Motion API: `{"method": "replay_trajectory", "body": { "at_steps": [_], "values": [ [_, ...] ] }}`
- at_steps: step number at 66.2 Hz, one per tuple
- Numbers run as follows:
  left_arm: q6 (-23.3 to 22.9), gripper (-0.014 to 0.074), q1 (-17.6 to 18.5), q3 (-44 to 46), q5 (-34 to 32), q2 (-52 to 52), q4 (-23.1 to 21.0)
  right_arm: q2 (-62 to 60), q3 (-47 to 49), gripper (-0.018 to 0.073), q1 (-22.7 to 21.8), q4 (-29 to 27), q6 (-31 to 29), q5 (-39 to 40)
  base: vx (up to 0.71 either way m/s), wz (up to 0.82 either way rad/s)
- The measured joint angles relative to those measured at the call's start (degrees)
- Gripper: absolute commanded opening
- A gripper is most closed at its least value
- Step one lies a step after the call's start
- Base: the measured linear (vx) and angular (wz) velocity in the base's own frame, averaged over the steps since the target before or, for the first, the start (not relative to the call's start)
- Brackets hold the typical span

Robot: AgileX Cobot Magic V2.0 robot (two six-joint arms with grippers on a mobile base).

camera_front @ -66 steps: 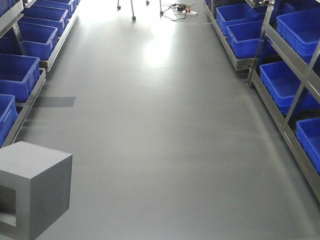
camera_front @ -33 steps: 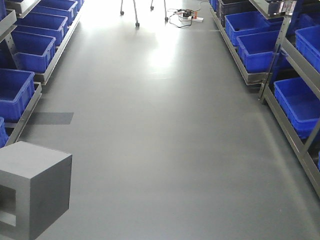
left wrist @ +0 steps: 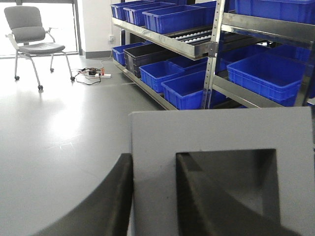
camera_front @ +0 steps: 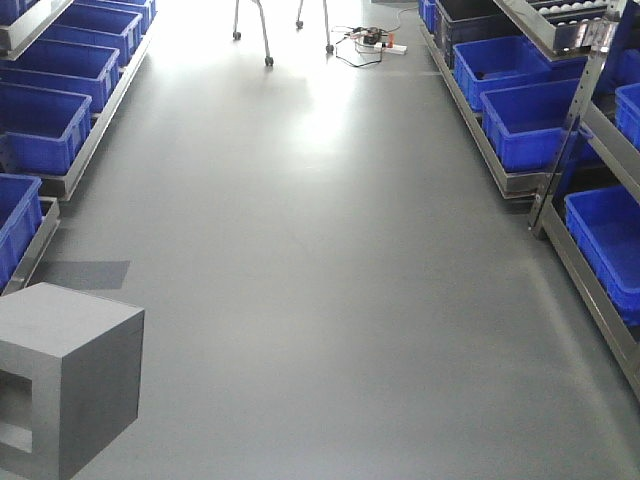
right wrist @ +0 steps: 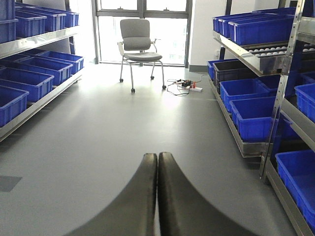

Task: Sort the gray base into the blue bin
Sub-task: 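Drive down the aisle between shelves of blue bins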

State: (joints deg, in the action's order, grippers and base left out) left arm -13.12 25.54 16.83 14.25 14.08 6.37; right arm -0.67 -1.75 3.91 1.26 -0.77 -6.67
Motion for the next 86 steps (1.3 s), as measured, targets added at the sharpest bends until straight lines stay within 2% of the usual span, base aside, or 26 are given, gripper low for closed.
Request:
{"method": "replay_trajectory", "body": {
  "at_steps": [86],
  "values": [
    [0.0,-0.0006,0.0,0.0,0.0,0.0,0.0,0.0,0.0,-0.0009,0.0,0.0,0.0,0.0,0.43,0.01]
  ]
}}
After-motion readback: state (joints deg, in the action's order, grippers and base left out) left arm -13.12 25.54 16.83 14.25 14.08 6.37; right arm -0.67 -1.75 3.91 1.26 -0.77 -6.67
